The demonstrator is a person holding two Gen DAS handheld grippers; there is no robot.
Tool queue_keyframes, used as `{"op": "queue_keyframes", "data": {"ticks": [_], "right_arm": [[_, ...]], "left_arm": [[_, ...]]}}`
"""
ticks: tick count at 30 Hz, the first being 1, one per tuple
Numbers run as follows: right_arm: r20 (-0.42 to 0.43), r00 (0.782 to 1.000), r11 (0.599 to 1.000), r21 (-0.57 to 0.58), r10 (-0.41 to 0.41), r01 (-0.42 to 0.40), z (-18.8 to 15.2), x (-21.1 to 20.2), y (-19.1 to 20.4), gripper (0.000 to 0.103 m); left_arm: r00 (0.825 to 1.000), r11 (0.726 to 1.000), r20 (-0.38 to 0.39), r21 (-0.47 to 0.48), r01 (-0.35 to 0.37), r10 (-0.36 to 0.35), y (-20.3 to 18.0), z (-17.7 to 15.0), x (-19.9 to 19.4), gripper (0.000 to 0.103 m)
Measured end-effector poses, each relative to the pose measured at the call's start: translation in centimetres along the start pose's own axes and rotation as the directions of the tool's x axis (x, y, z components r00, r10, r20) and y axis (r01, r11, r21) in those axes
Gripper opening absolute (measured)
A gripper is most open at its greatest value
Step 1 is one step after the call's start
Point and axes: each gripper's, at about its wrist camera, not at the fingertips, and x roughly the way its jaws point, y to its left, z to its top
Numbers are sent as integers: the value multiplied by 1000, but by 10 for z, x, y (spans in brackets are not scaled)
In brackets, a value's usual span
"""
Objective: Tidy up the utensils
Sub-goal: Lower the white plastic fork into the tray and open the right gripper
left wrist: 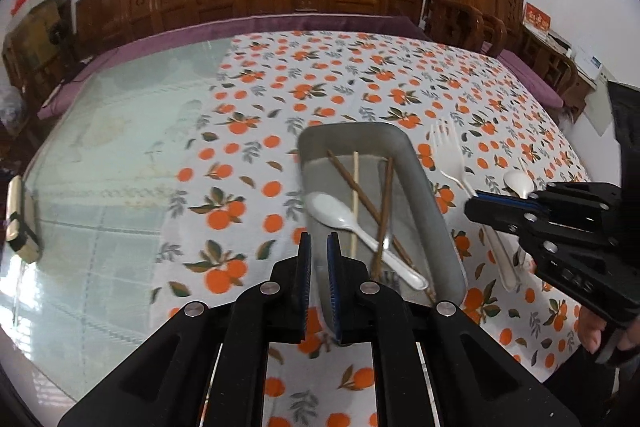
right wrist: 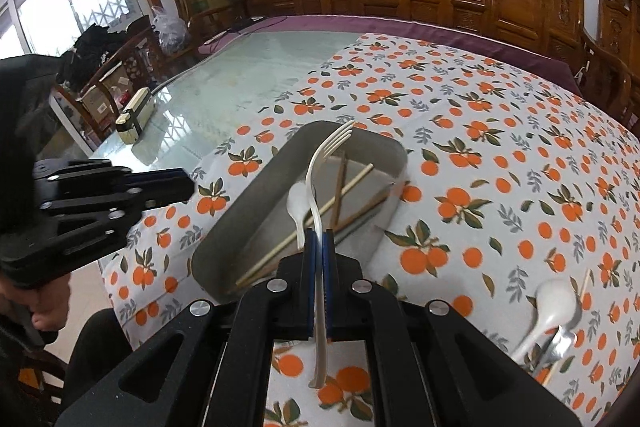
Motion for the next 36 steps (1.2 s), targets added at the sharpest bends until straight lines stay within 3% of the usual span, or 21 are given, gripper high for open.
{"op": "queue_keyframes", "data": {"ticks": [3,19,36], "right_arm": [[-8,1000,1000,3,3,-3,7,13,4,4],[-85,996,999,53,0,4,26,83,8,4],[-85,994,996,64,68,-63,27,86,18,7]], "left_arm": [[1000,1000,15,-9,-15,15,9,-3,-7,17],[998,997,22,-48,-54,55,40,-10,-22,21],[997,996,23,-41,-73,74,37,-12,-30,21]]}}
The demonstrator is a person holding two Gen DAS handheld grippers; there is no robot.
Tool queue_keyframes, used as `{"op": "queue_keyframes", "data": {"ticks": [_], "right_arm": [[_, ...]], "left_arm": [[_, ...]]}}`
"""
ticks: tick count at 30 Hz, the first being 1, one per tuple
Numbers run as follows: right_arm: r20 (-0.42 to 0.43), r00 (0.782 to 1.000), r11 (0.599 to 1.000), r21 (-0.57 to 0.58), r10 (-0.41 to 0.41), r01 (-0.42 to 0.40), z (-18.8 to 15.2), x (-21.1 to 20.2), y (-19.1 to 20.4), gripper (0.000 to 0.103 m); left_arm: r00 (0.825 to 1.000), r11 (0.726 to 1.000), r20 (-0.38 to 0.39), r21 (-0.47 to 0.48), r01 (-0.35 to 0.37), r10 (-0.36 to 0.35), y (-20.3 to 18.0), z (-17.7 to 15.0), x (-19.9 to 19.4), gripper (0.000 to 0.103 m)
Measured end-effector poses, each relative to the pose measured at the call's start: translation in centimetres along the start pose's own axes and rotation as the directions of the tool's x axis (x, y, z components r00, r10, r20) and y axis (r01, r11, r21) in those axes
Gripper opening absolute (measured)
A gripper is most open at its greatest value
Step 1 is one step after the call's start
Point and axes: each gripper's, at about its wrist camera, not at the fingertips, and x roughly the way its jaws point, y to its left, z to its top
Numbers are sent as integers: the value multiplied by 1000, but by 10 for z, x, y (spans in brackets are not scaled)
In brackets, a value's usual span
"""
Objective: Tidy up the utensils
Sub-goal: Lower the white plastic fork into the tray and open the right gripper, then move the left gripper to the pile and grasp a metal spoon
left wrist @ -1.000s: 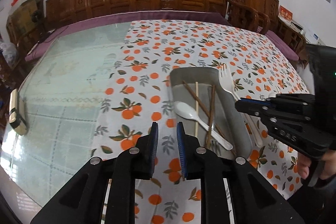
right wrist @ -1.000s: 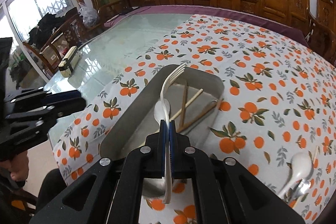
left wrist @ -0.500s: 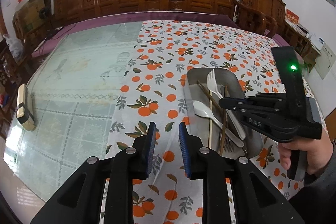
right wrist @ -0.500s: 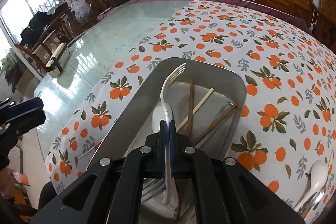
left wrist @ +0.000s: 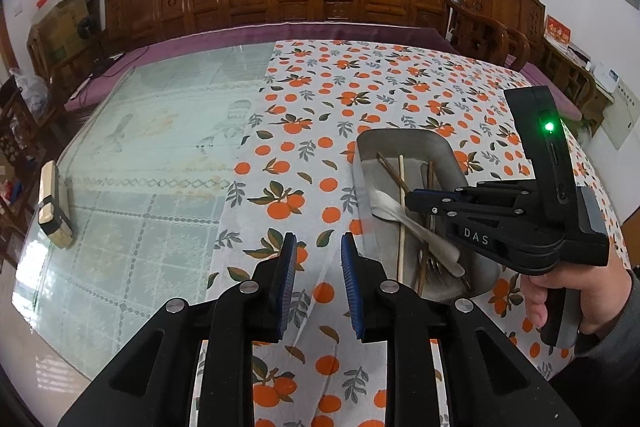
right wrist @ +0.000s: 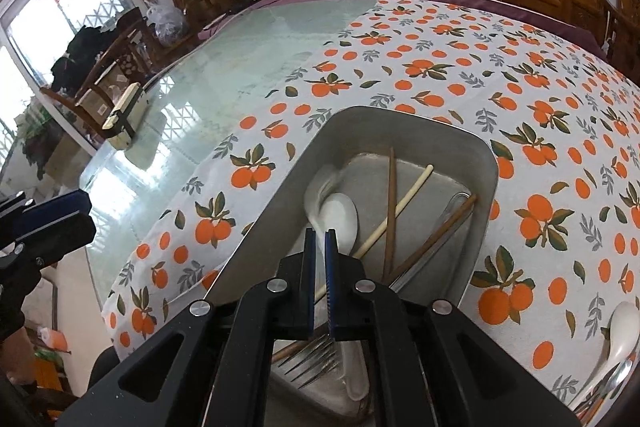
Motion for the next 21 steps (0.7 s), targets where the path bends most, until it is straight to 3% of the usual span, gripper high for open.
{"op": "queue_keyframes", "data": {"ticks": [7,18,21], "right_arm": [[40,999,1000,-3,5,-5,-8,-26,-5,7],[133,991,999,-27,-26,30,-45,-107,-28,7],[150,988,999,-25,-39,43,-60,-129,-37,7]], "left_arm": [[1000,1000,12,7,-1,1,-10,-2,-9,22],[999,999,35,37,36,-38,-48,-1,-19,23],[998,998,43,46,49,-51,-61,0,-20,30]]}}
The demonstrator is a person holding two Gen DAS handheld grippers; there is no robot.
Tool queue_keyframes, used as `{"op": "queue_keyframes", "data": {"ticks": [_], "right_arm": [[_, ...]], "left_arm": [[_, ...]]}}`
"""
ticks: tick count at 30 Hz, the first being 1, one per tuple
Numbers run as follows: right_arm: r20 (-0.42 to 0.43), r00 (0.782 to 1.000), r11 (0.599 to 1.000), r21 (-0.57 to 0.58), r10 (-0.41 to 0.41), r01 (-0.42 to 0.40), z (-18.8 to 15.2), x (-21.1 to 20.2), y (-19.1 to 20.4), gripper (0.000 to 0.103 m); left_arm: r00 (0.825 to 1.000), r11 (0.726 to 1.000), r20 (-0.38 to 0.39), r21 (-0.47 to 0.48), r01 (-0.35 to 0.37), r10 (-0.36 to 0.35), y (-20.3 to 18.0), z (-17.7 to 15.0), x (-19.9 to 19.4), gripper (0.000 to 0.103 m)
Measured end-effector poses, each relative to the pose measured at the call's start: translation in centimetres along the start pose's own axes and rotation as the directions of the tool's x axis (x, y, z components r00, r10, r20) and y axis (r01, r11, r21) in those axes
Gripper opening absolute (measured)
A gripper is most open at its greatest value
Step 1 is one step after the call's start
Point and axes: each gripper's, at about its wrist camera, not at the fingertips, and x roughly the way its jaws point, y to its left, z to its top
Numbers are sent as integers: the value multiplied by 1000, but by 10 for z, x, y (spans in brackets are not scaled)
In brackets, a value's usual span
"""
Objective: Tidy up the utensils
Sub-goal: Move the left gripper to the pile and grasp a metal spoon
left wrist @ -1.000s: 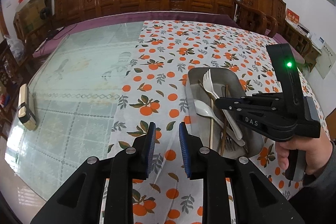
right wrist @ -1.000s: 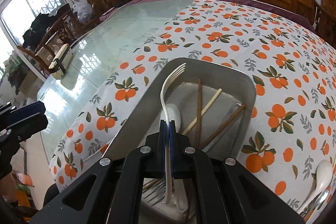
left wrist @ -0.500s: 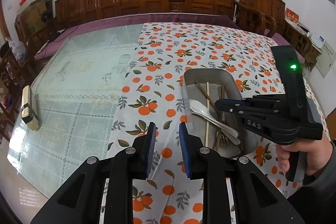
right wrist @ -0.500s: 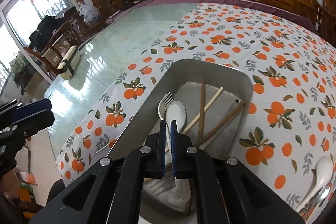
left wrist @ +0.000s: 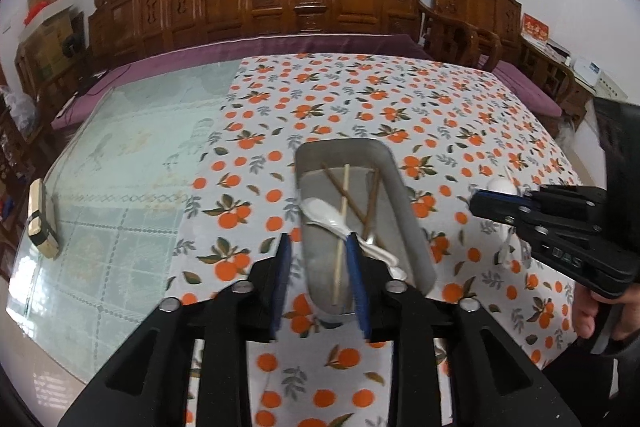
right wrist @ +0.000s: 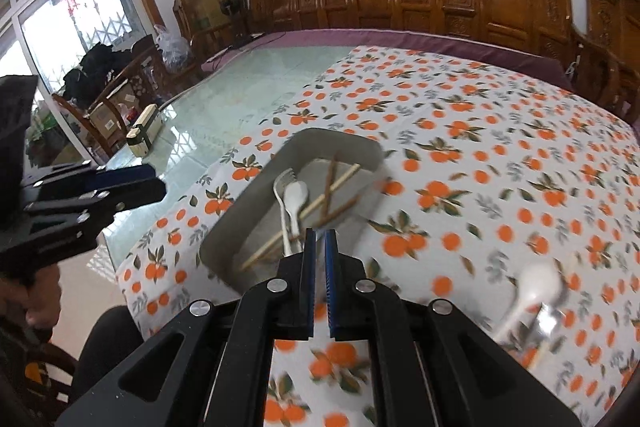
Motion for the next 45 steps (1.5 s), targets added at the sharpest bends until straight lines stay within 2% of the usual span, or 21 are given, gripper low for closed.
{"op": "queue_keyframes", "data": {"ticks": [5,13,18,26,27,28,29,36,45], "right_arm": [[15,999,999,10,-39,39,-27,-38,-22,7],[25,994,993,53,-107,106,-67,-79,-58,7],[26,990,987,83,-138,135,-87,-96,-77,7],[35,985,977,139,-169,163,-103,-108,-107,8],[34,984,976,142,-173,167,-104,-108,-110,12],[30,983,974,143,-179,173,-106,-107,-114,21],[29,982,973,146,-187,181,-107,-108,-118,24],[8,978,961,187,-208,203,-117,-104,-142,24],[-28,975,958,180,-221,223,-126,-96,-150,24]], "left_arm": [[1000,1000,5,19,24,-25,-25,0,1,33],[999,997,8,53,51,-52,-62,-3,6,57],[998,995,3,75,60,-60,-86,-5,11,68],[998,991,-13,111,70,-68,-115,-6,18,70],[998,991,-16,116,70,-69,-119,-6,20,70],[997,990,-19,119,71,-69,-121,-6,21,70],[997,990,-24,123,72,-70,-125,-7,23,70],[995,987,-57,135,92,-85,-148,-12,42,70],[986,978,-124,163,134,-114,-179,-16,77,70]]}}
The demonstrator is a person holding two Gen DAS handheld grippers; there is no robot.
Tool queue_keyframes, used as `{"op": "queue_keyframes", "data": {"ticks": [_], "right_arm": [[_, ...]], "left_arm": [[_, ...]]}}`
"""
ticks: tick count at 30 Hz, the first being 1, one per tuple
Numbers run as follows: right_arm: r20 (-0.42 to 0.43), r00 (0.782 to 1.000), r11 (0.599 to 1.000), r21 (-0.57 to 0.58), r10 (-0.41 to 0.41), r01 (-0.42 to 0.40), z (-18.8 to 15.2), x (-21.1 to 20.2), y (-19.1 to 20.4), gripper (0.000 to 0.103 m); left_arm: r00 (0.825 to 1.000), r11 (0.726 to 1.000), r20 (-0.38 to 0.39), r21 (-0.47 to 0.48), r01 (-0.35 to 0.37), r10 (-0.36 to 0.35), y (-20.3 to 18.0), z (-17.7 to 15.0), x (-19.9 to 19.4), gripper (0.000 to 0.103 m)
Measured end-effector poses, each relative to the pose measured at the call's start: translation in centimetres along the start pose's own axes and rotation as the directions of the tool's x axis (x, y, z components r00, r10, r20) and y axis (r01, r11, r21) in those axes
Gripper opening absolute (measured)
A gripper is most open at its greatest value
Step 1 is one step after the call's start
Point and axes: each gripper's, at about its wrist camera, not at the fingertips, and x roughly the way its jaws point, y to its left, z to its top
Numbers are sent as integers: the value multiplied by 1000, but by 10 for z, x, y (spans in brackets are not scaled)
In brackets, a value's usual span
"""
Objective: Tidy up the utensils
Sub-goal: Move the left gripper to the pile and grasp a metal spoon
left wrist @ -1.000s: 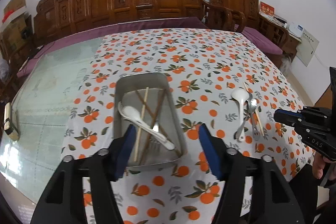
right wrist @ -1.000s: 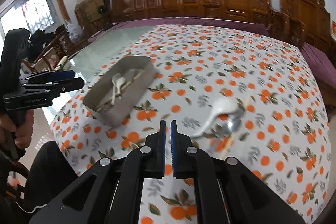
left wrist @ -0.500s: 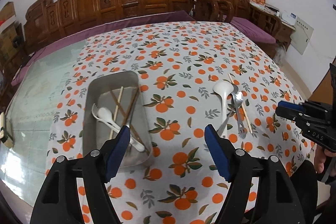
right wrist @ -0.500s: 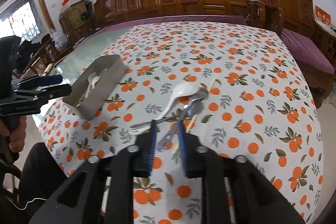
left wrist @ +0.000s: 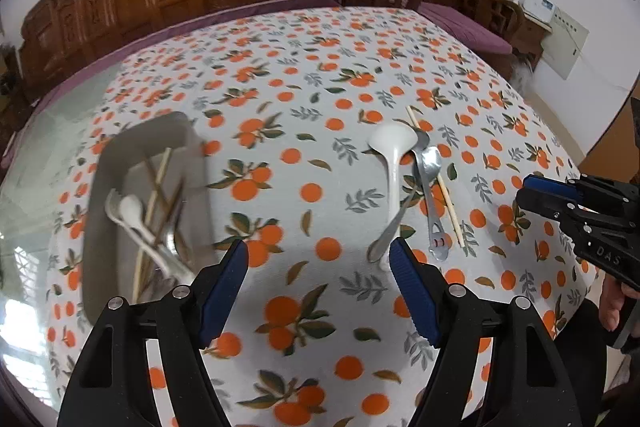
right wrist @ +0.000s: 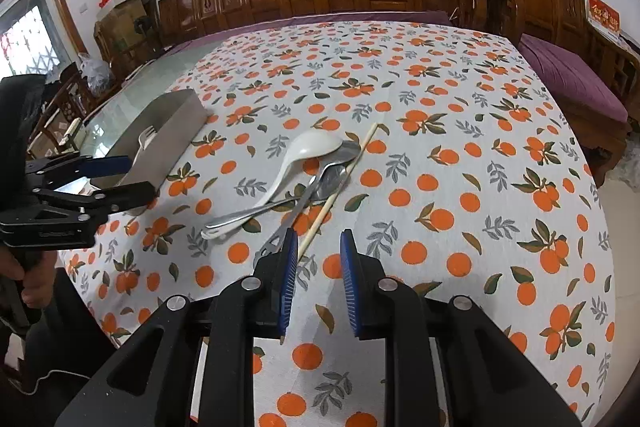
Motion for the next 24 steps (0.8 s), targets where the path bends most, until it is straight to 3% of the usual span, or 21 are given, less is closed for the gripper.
{"op": "queue_keyframes", "data": {"ticks": [12,20,24], "right_arm": [[-1,1000,1000,22,2,-2,0,0,-11,24],[2,1000,1000,30,7,-7,1,0,-14,24],[2,1000,1000,31,7,-7,1,0,-14,24]], "left_arm": [[992,995,-105,55,81,-75,-31,17,54,44],[984,992,-163,90,86,-71,-41,17,77,41],[981,991,-180,103,89,-69,-44,15,82,32]]}}
